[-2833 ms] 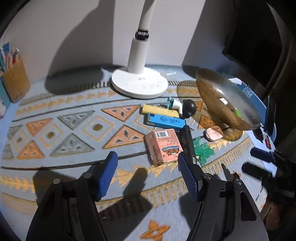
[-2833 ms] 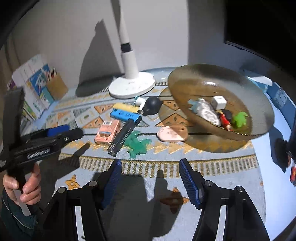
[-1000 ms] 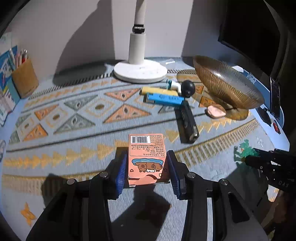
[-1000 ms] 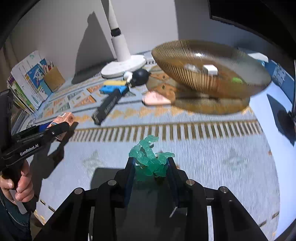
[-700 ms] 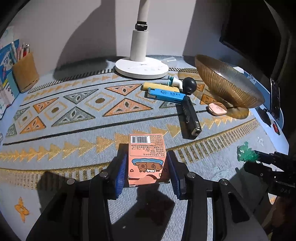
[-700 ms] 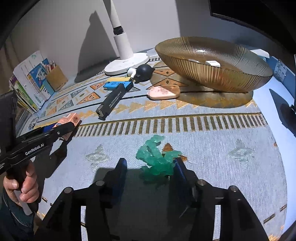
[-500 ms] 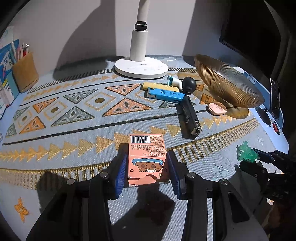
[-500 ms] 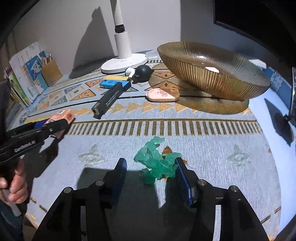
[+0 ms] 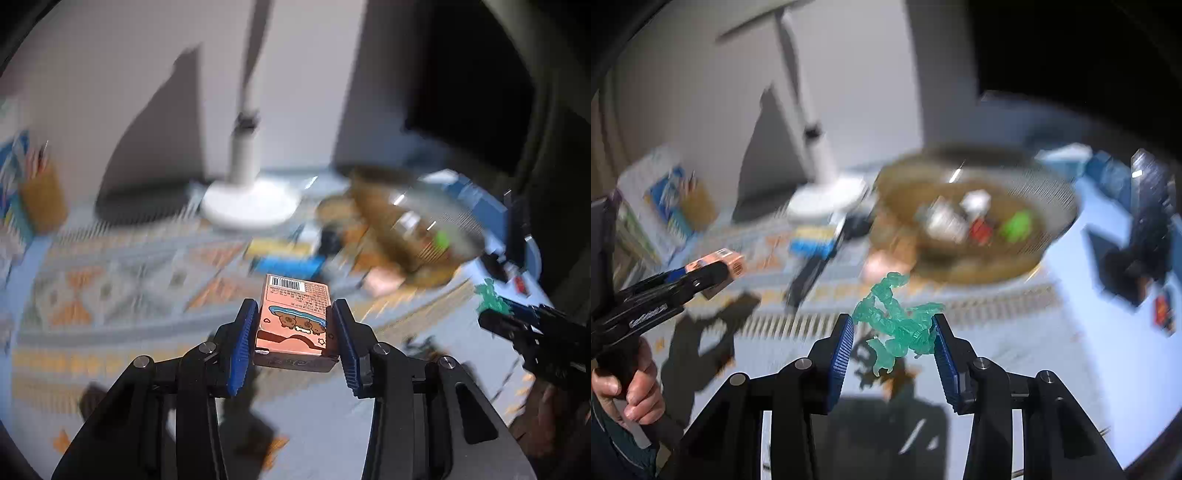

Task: Organize rigid objects
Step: 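Carry the pink box and teal figure over the amber bowl and release both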

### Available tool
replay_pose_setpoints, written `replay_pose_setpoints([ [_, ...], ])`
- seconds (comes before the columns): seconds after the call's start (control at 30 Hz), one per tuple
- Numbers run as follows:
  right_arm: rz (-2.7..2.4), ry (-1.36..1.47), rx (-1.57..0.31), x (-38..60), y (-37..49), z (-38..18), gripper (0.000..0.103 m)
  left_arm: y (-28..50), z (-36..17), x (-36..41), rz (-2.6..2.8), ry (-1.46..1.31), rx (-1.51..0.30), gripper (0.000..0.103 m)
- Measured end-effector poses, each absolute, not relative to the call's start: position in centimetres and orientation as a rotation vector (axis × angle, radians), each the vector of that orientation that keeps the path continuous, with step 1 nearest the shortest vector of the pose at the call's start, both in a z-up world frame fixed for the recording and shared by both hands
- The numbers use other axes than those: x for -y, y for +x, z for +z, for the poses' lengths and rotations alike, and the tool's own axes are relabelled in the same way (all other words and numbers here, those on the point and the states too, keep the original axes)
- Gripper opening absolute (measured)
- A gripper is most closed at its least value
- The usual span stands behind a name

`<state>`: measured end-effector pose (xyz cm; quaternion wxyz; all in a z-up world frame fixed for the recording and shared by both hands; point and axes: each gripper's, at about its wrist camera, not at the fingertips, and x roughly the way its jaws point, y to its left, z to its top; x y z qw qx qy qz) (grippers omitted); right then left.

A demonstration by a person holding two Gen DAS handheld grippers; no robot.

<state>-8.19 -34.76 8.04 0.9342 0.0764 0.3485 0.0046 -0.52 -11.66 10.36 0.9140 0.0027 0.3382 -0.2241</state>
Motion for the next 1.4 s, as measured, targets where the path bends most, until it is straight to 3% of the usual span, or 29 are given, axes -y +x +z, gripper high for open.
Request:
replay_pose_setpoints([
  [0.23, -0.158, 0.17, -0.547, 41.5, -7.0, 15.3, 0.042, 2.6, 16.9, 17.5, -0.6, -0.011, -0.606, 0.039],
  [0.4, -0.232, 0.191, -0.524, 45.3, -4.0, 17.4, 0.042, 6.1, 18.2, 22.0, -0.665, -0.014, -0.61, 0.039],
  [0.77, -0.345, 0.25, -0.806, 49.7, 4.4, 9.0, 0.042, 13.3, 10.2, 32.3, -0.699, 0.101, -0.821, 0.039],
  [1.07, -0.352, 0.227, -0.843, 51.0, 4.8, 7.6, 0.044, 14.7, 6.7, 34.9, -0.711, 0.121, -0.892, 0.039],
  [1.1, -0.338, 0.236, -0.845, 51.1, 4.8, 7.6, 0.046, 14.5, 6.8, 35.0, -0.722, 0.122, -0.893, 0.042],
  [1.17, -0.318, 0.253, -0.82, 51.2, 4.2, 8.1, 0.052, 14.1, 8.1, 34.5, -0.734, 0.115, -0.873, 0.059],
  [1.4, -0.333, 0.258, -0.6, 50.2, -1.5, 14.3, 0.061, 11.0, 16.5, 26.0, -0.739, -0.044, -0.675, 0.076],
])
